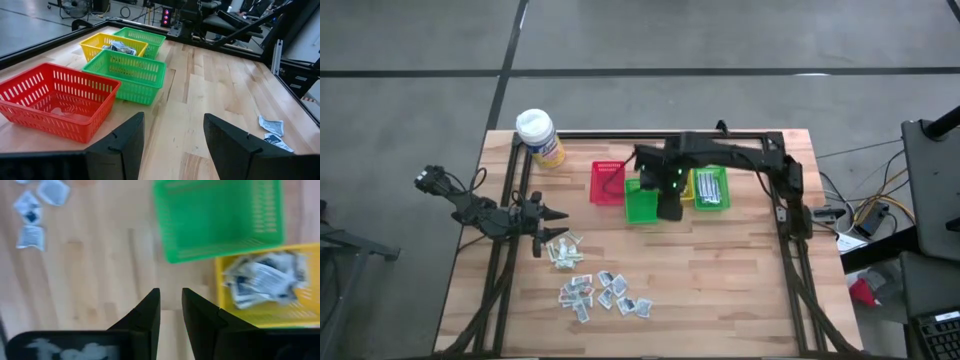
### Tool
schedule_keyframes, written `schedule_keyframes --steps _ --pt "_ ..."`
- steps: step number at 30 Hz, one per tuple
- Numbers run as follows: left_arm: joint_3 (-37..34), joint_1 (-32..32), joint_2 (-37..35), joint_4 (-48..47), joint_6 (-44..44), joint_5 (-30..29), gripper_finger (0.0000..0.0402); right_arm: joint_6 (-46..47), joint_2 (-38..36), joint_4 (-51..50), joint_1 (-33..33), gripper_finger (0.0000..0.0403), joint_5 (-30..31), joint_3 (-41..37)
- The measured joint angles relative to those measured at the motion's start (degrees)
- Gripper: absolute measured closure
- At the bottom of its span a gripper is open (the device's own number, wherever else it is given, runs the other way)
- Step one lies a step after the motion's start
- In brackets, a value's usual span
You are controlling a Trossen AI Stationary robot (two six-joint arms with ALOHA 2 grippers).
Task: Pick & Place First Aid Supplies
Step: Put the alcohol pad into the yellow basket
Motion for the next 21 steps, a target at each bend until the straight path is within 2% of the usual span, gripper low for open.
schedule_keyframes --steps 9,21 --pt "0.0 0.0 0.01 0.0 -0.09 -0.02 0.0204 10.79 0.0 1.72 12.13 0.0331 0.0 -0.42" --pt "0.0 0.0 0.0 -0.02 -0.09 -0.07 0.0204 25.02 0.0 18.43 23.69 0.0293 0.18 -2.92"
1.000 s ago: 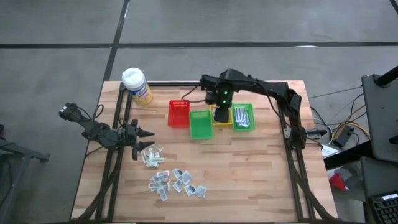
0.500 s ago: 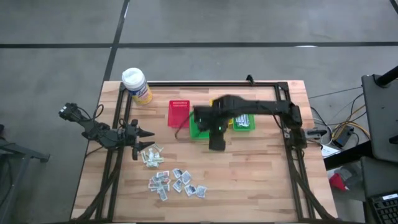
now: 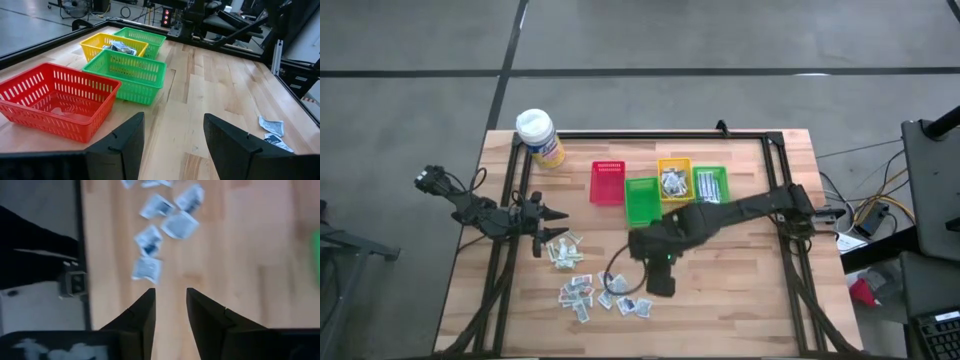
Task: Pick & Place First Aid Supplies
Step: Put the alcohol pad into the yellow basket
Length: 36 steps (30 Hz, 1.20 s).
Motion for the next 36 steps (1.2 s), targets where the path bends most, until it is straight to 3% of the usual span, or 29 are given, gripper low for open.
schedule_keyframes --steps 10,22,28,36 --pt "0.0 0.0 0.01 0.0 0.02 0.26 0.0204 7.0 0.0 10.76 6.24 0.0268 0.02 -6.36" --pt "0.0 0.0 0.0 0.0 0.02 0.37 0.0204 13.6 0.03 21.91 8.12 0.027 0.02 -14.56" --pt "0.0 0.0 -0.01 0.0 0.02 0.42 0.0204 9.92 0.05 24.91 8.23 0.027 -0.02 -17.83" --pt "0.0 0.0 -0.01 -0.04 0.02 0.42 0.0204 -1.6 0.04 29.01 8.72 0.0271 -0.44 -21.47"
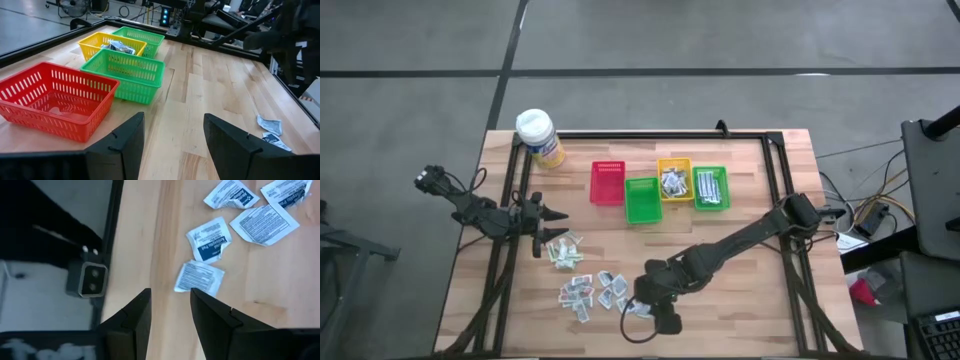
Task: Pick & Place First Aid Supplies
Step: Put the alcohol pad into the yellow basket
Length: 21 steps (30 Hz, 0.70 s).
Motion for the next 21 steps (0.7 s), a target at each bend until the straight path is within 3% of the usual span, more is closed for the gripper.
schedule_keyframes --steps 12,21 --pt "0.04 0.0 0.0 -0.33 0.0 0.0 0.0204 -14.08 0.17 1.47 -0.02 0.0258 0.0 -3.01" --pt "0.04 -0.02 0.37 -0.35 0.0 0.04 0.0204 -19.84 7.29 -3.41 -0.02 0.0257 -1.06 3.67"
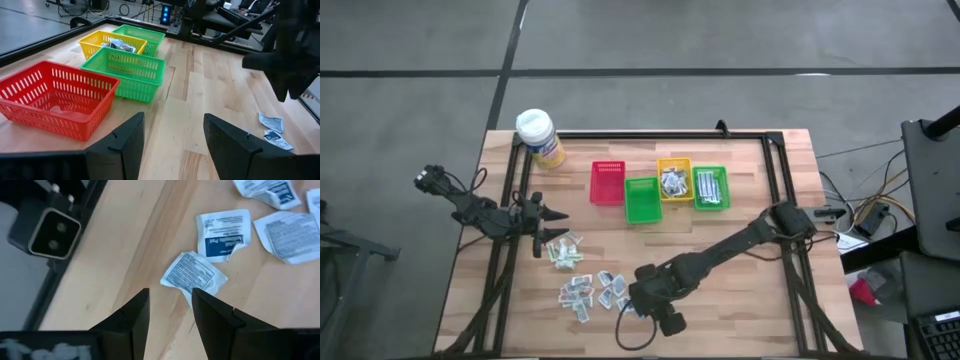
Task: Pick & Place First Aid Supplies
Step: Put the alcohol pad into the yellow basket
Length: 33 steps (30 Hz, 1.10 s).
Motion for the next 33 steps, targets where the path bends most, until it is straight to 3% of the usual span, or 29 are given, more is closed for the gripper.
schedule_keyframes --steps 13,33 --pt "-0.02 0.0 0.46 0.17 -0.18 0.33 0.0204 -19.02 1.41 -0.73 0.0 0.0263 0.03 1.11" --pt "-0.04 0.0 0.46 0.31 -1.12 0.37 0.0204 -32.21 1.41 0.02 0.0 0.0257 0.07 -2.58"
